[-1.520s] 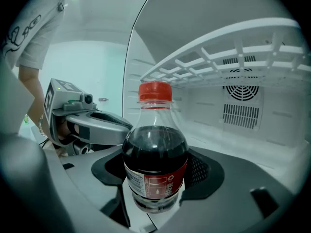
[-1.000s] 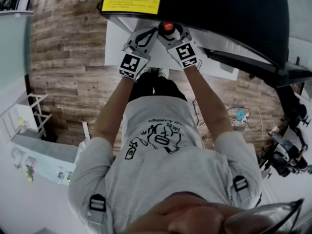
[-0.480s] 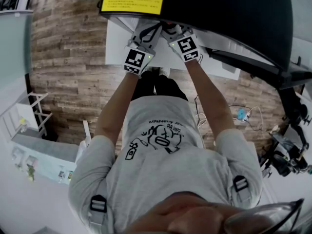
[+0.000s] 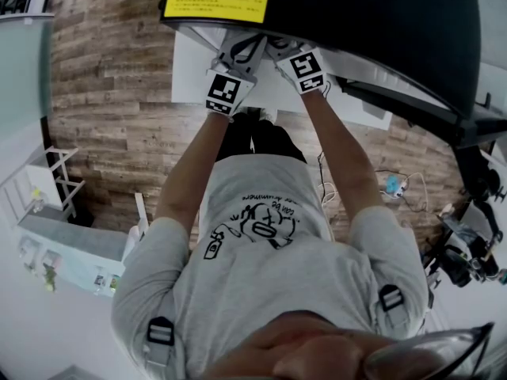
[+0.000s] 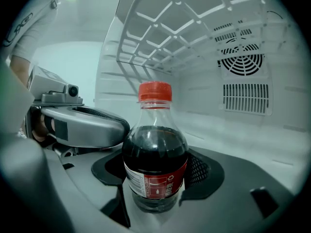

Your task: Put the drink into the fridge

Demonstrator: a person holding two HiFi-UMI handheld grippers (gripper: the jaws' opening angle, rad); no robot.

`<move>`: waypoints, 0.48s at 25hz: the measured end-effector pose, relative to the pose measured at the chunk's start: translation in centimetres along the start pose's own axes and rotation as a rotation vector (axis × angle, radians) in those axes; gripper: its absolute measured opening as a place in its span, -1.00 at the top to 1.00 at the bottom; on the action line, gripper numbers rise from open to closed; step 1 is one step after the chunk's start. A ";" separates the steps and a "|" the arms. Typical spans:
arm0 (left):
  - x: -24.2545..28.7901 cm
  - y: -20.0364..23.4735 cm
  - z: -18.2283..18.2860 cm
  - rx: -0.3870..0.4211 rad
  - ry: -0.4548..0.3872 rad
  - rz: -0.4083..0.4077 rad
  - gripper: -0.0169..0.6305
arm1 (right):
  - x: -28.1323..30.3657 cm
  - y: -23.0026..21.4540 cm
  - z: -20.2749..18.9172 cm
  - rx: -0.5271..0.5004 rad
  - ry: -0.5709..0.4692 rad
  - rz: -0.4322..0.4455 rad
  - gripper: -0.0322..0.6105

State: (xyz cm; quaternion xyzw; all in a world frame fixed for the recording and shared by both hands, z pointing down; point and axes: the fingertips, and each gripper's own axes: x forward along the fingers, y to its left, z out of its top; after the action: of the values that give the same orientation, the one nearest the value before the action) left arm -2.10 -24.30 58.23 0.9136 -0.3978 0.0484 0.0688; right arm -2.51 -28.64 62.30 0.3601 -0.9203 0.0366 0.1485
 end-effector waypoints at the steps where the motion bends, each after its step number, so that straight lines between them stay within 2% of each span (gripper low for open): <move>1: 0.1 0.1 0.0 0.000 0.001 0.003 0.94 | 0.1 -0.1 0.0 0.000 0.000 -0.001 -0.10; 12: 1.2 0.5 -0.4 -0.006 0.003 0.010 0.94 | 0.6 -1.0 -0.6 0.023 -0.006 -0.004 -0.10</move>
State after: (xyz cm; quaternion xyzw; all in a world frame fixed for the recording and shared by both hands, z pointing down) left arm -1.66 -25.42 58.89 0.9113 -0.4025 0.0488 0.0716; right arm -2.15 -29.68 62.98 0.3639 -0.9194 0.0461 0.1417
